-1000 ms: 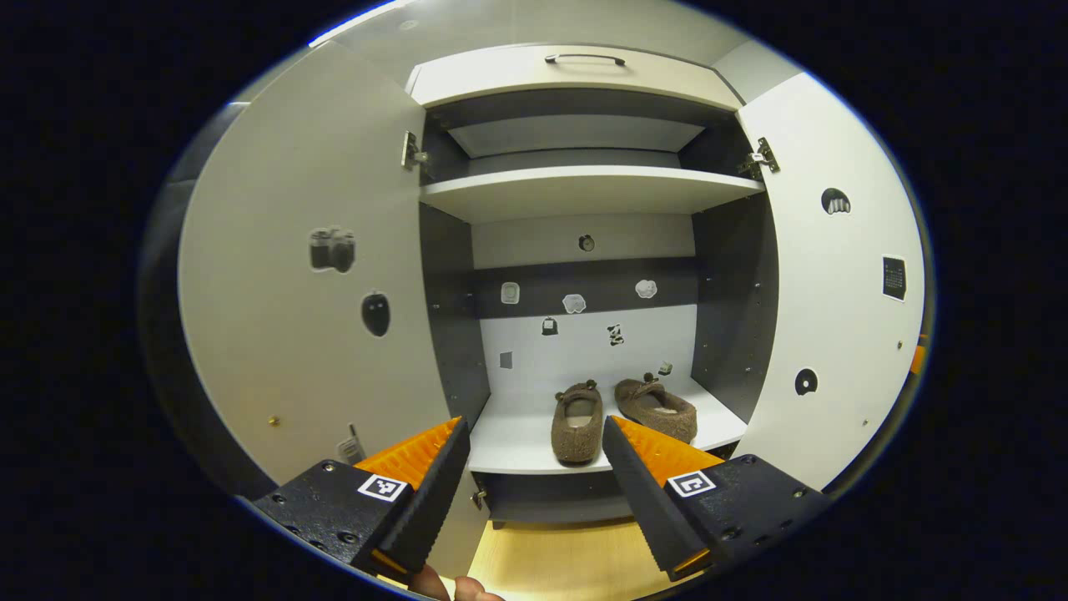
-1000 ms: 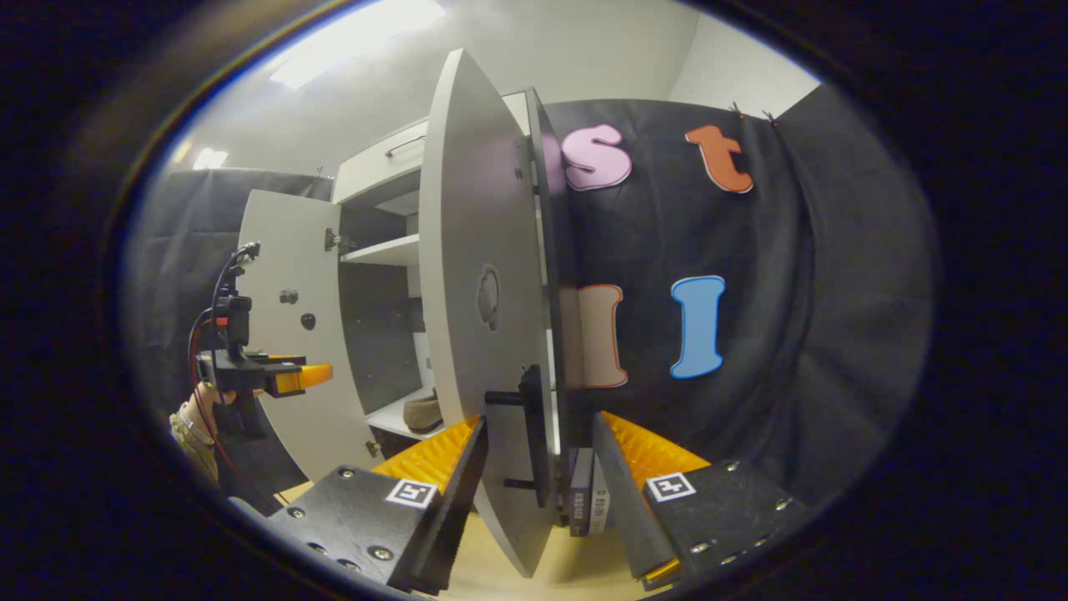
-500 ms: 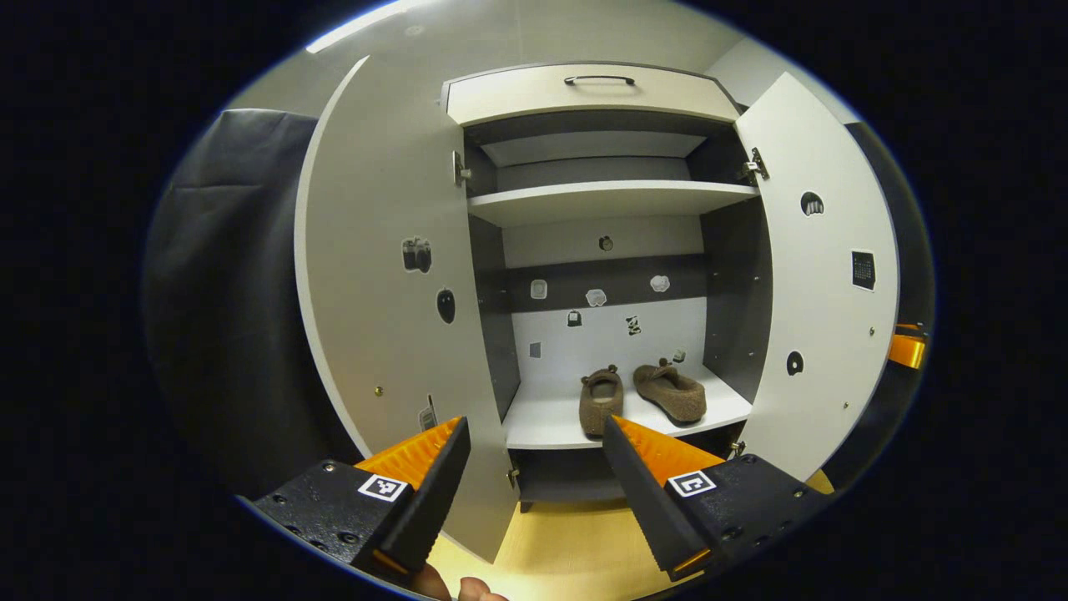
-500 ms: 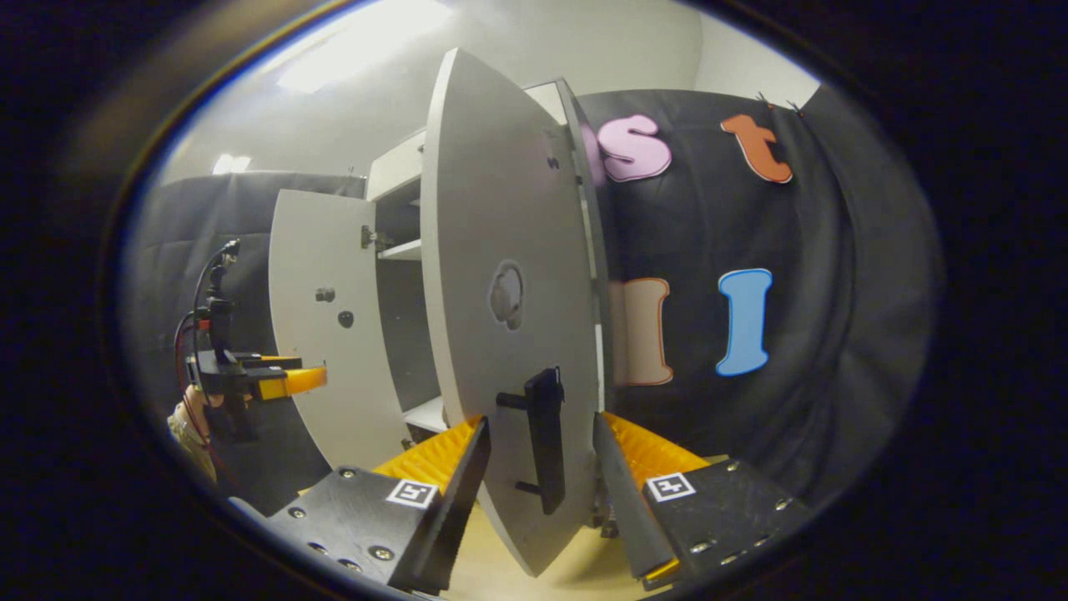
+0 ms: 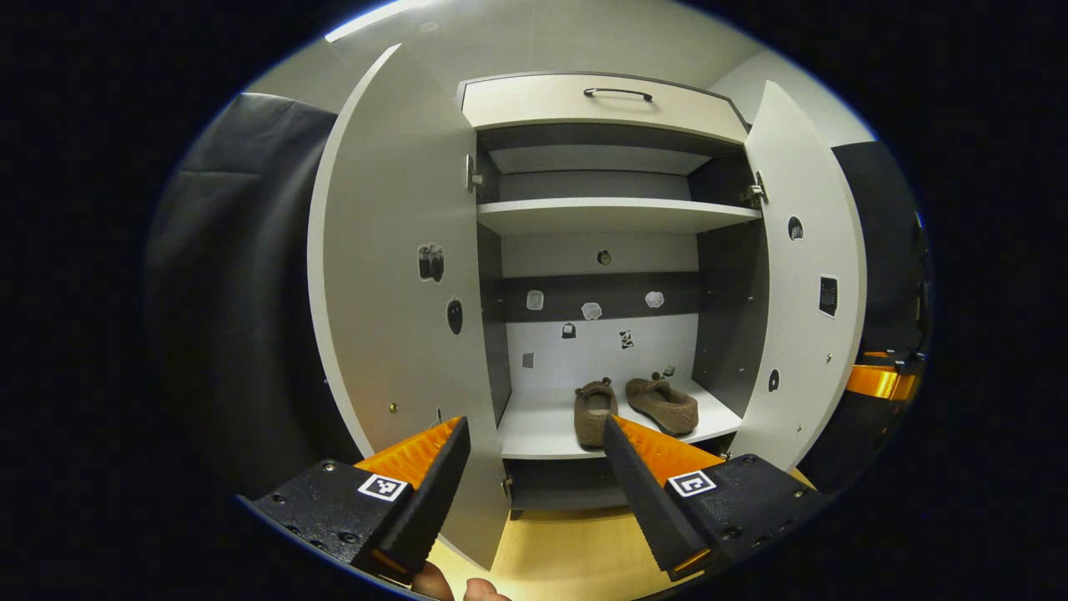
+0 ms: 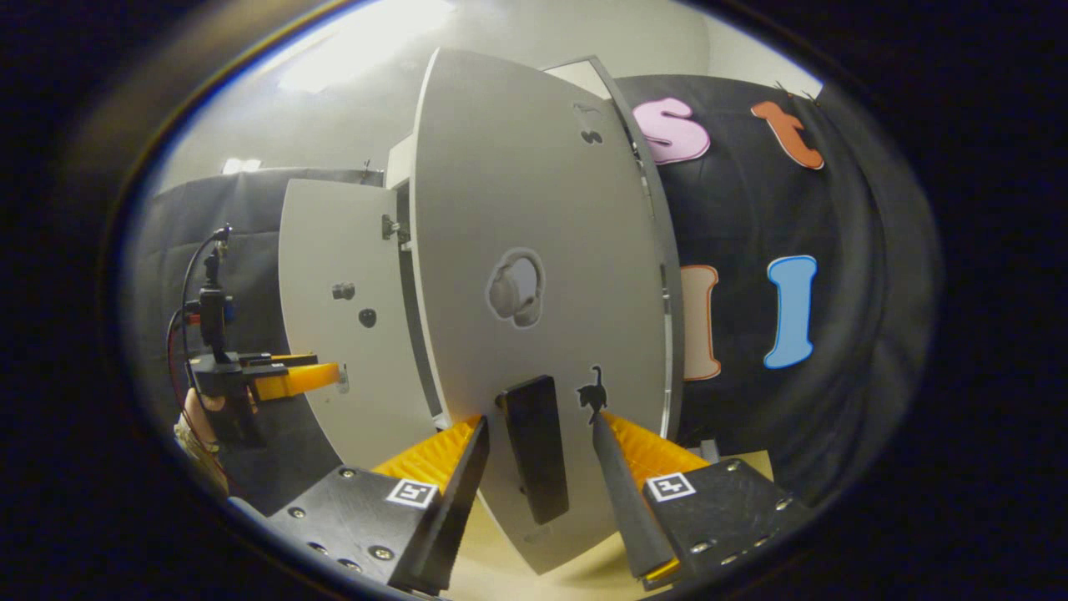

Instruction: Grab one shoe with the right hand and put it into the shoe cabinet, grab the other shoe with the left hand and put it into the shoe cabinet; then close the right door with the right hand and the left door with the left hand.

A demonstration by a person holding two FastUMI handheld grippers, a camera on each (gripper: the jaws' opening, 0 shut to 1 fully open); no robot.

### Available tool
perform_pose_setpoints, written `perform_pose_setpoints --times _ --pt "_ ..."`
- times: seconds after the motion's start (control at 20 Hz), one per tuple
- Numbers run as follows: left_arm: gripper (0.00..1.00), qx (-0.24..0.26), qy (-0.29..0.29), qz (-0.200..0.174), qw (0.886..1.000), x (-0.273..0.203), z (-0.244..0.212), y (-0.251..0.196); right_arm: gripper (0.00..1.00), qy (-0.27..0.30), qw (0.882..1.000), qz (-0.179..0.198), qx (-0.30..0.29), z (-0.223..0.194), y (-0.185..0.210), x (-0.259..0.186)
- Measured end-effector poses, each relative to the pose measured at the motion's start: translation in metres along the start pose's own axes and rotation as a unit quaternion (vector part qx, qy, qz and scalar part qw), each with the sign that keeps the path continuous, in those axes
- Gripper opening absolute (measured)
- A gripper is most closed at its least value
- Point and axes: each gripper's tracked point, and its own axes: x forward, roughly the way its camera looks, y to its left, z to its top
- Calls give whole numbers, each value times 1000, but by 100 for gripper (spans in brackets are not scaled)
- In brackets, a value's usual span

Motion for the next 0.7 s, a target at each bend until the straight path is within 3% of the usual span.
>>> perform_pose_setpoints --times 0.7 --pt "98 36 -37 -16 999 -5 22 17 78 9 1000 4 22 -6 45 95"
